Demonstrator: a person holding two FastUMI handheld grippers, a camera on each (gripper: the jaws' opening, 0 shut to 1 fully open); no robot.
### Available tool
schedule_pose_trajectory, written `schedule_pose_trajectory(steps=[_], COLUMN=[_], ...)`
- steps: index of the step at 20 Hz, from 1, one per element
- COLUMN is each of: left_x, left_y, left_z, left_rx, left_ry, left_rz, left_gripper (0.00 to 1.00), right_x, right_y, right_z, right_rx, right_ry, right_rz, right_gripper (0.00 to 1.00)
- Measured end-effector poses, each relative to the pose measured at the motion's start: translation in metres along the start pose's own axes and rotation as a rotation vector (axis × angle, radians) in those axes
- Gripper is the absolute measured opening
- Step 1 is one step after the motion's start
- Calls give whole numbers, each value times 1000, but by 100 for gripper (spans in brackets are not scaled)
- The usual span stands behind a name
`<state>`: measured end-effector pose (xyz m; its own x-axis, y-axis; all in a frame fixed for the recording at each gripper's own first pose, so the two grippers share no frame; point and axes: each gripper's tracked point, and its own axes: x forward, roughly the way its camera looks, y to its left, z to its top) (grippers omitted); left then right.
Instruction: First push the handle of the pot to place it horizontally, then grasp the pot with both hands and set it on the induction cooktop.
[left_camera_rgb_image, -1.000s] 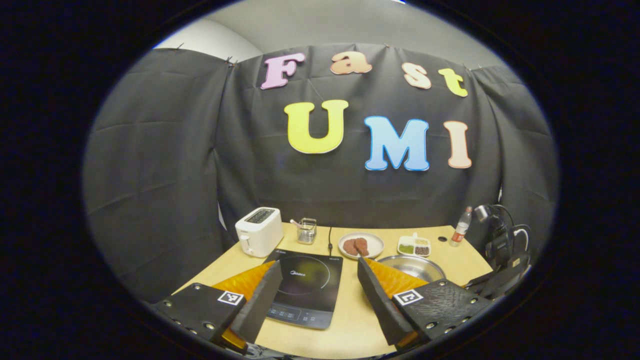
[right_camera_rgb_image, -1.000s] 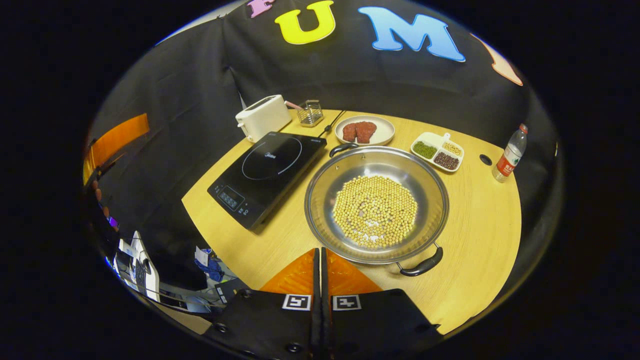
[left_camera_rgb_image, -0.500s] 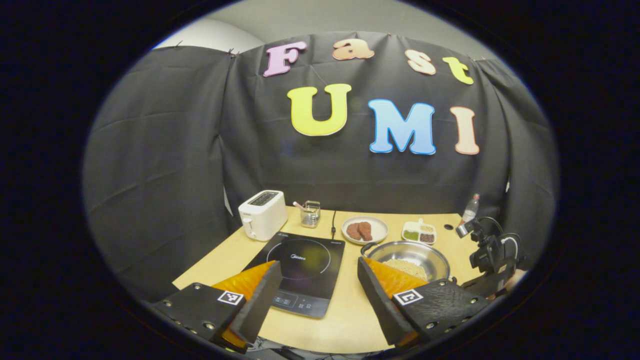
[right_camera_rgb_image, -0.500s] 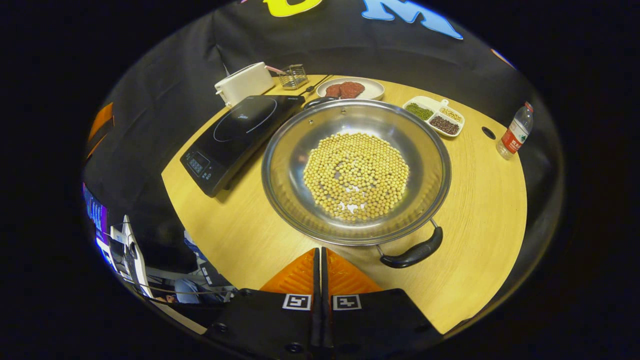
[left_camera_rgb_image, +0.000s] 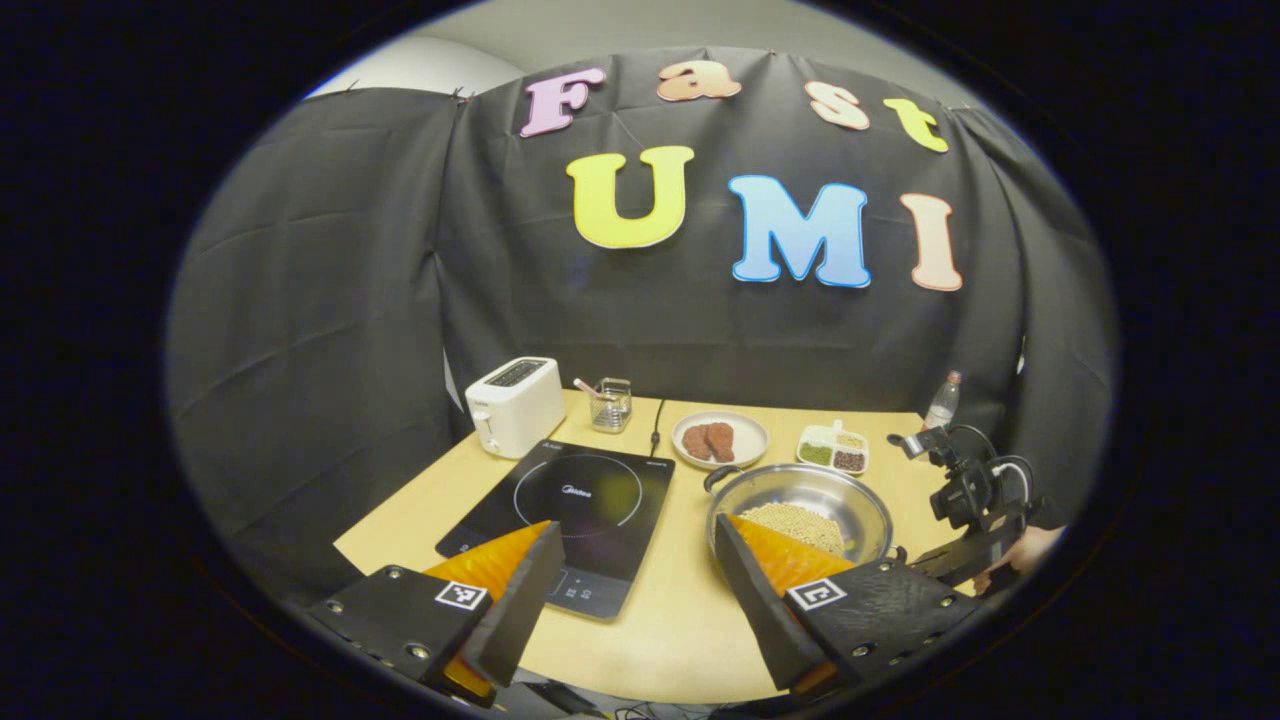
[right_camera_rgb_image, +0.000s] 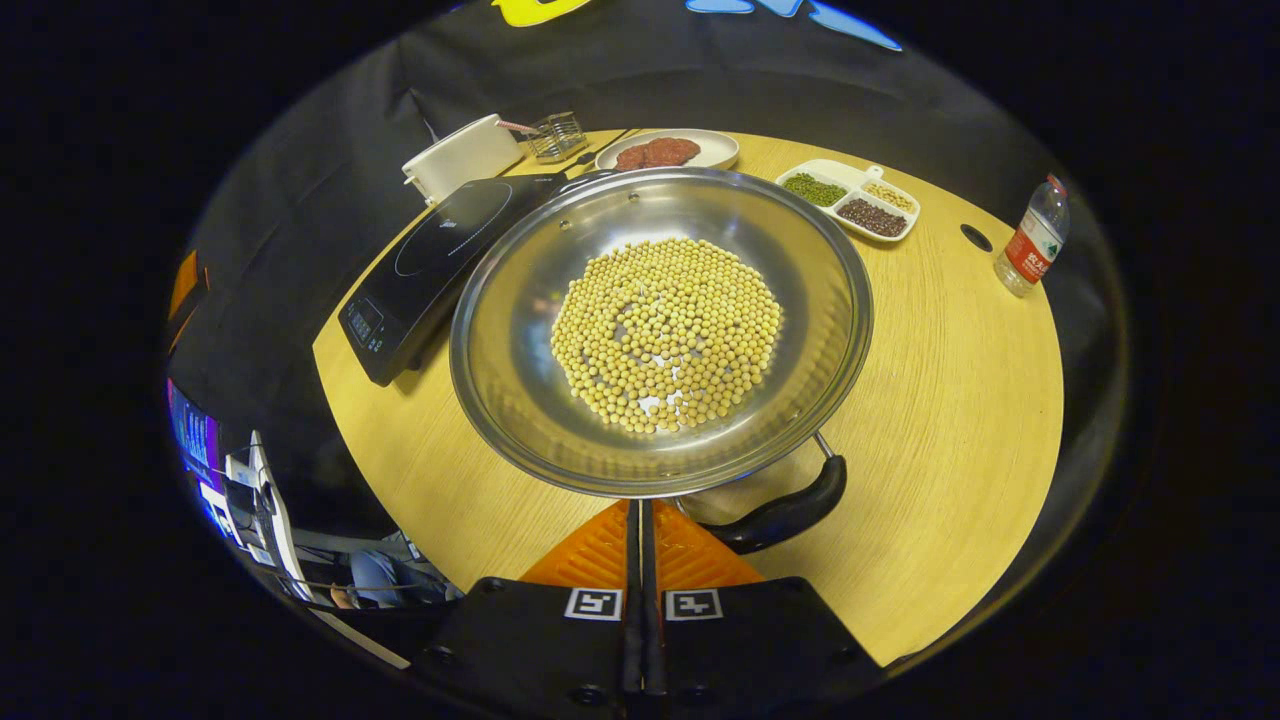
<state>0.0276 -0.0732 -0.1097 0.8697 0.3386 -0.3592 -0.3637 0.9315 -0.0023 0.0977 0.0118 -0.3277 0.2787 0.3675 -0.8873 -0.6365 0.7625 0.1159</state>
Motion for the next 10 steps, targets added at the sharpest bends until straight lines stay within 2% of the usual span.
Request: schedule_pose_trajectory(steps=[3, 6, 10], left_x=[0, 1, -3], left_y=[-16, -27, -27], left_z=[-1, 4, 11], left_rx=[-25, -72, -104], left_ry=[12, 15, 0], left_rz=[7, 15, 33], left_gripper=[93, 93, 93], right_x=[-2, -7, -12], right_y=[-13, -27, -57], right_z=[0, 3, 8], right_rx=[-27, 24, 16], right_ry=[-5, -9, -28], right_rz=[-3, 19, -33], right_gripper=[2, 2, 2])
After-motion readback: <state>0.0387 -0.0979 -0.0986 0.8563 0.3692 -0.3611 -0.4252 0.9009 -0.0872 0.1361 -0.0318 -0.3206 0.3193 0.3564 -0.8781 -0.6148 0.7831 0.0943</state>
